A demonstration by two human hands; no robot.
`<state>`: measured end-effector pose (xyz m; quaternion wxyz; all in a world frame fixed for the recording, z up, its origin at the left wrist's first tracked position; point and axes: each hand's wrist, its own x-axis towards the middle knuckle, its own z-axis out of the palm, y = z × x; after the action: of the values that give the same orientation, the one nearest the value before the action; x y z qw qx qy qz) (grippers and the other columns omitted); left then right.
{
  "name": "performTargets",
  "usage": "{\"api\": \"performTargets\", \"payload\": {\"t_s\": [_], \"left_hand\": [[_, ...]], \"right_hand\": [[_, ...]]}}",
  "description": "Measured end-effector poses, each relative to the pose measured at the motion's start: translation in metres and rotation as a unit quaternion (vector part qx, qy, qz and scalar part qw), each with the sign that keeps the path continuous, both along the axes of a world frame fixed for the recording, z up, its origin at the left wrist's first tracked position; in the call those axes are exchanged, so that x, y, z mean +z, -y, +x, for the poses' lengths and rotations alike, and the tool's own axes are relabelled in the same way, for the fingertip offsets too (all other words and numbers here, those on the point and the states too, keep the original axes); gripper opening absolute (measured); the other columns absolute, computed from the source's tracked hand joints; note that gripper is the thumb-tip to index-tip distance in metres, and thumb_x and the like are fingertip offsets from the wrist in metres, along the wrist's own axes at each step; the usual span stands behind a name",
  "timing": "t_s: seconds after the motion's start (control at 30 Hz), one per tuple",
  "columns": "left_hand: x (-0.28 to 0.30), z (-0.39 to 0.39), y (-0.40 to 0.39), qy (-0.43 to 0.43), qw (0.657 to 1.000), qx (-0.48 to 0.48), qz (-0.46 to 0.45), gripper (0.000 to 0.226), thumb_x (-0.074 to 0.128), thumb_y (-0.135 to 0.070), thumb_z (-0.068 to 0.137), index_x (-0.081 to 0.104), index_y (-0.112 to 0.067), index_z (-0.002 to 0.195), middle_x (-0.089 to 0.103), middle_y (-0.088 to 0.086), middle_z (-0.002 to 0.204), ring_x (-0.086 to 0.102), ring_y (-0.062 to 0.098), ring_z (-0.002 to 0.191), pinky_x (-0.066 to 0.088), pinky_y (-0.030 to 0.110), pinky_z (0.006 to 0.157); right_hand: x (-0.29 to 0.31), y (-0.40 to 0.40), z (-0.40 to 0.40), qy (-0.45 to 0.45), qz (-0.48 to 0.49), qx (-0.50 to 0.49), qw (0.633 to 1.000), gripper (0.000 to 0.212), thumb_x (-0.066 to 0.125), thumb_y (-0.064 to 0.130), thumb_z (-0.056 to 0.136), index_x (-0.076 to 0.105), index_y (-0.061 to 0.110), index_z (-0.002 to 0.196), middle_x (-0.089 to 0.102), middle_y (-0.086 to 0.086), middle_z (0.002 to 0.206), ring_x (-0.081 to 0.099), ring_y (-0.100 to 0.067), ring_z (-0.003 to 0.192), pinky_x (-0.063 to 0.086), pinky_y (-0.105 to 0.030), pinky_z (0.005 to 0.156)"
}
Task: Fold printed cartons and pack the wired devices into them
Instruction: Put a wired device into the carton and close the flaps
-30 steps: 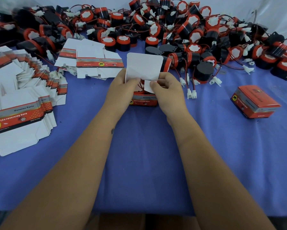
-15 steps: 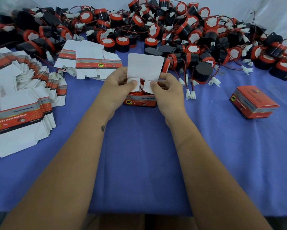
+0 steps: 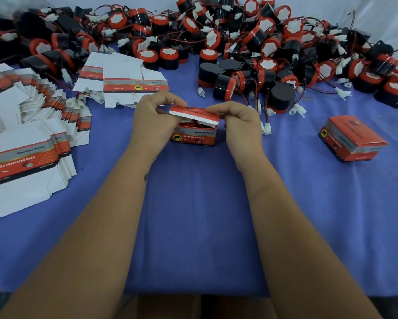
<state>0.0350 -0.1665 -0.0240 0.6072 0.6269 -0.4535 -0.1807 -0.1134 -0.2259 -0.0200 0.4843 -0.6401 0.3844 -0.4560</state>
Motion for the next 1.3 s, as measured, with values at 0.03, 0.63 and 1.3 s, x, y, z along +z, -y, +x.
{"api": "performTargets", "payload": {"t_s": [0.03,0.63,1.3], "left_hand": [[0.001,-0.001,0.000,-0.014,1.000,-0.003,0.007,0.028,0.069,-0.006,0.085,0.069,-0.032,0.077,0.067,-0.019,0.078,0.064,-0.006,0.071,0.049,0.013,0.055],[0.000,-0.006,-0.004,0.006,0.996,-0.086,0.026,0.032,0.061,-0.002,0.092,0.071,-0.032,0.101,0.061,-0.011,0.125,0.053,-0.003,0.116,0.049,0.010,0.085],[0.000,-0.006,-0.004,0.023,0.996,-0.082,0.024,0.031,0.062,-0.009,0.092,0.069,-0.031,0.112,0.063,-0.018,0.117,0.055,-0.010,0.106,0.046,0.006,0.081]], "right_hand": [[-0.001,0.001,-0.002,-0.010,0.010,-0.014,1.000,0.051,0.033,-0.013,0.082,0.073,0.019,0.081,0.064,0.006,0.077,0.050,-0.002,0.064,0.044,-0.007,0.057],[-0.002,0.002,-0.016,-0.104,-0.034,0.048,0.993,0.029,0.070,0.020,0.089,0.066,0.024,0.118,0.052,0.012,0.130,0.050,0.010,0.072,0.046,-0.006,0.075],[-0.003,0.000,-0.014,-0.140,-0.111,0.028,0.983,0.031,0.066,0.024,0.093,0.065,0.024,0.124,0.058,0.005,0.126,0.054,-0.009,0.088,0.046,-0.011,0.082]]}}
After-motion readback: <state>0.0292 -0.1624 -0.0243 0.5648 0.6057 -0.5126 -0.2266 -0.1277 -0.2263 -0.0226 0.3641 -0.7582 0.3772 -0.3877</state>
